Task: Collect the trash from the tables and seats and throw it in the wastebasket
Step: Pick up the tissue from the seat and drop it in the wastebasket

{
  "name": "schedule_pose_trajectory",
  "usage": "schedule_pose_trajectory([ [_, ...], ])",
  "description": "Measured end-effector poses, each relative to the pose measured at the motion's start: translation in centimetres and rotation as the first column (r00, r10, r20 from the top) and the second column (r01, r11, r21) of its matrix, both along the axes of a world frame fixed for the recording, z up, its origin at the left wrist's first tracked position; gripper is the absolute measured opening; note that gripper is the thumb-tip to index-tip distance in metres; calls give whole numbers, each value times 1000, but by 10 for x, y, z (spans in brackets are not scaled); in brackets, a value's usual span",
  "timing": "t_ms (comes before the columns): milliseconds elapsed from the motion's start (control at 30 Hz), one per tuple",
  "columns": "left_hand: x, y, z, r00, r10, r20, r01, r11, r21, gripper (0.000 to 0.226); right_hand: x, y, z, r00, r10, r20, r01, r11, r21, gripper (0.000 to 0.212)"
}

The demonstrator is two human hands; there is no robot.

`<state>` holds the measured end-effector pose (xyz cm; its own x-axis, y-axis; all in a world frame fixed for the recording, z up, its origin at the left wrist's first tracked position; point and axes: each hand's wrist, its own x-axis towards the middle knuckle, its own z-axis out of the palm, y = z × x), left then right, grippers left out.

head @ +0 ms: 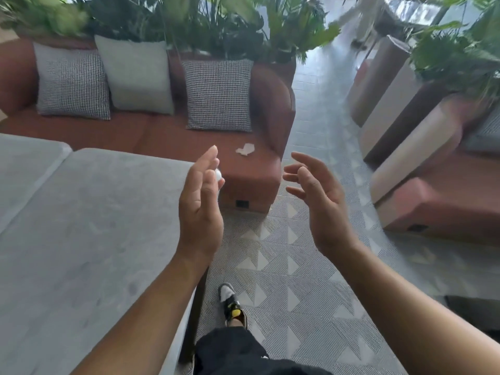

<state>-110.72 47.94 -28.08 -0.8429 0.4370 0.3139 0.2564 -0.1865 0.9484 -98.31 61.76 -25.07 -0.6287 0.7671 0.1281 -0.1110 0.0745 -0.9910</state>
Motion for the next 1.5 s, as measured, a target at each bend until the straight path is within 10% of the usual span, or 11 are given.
schedule_pose_trajectory([
  [833, -267, 220, -62, 992, 48, 117, -43, 998, -49, 51, -293, 230, -58, 988, 4, 157, 8, 997, -80, 32],
  [1500, -367, 454, -243, 915, 298, 270, -230, 939, -257, 48, -458, 474, -291, 860, 252, 444, -281, 960, 0, 32],
])
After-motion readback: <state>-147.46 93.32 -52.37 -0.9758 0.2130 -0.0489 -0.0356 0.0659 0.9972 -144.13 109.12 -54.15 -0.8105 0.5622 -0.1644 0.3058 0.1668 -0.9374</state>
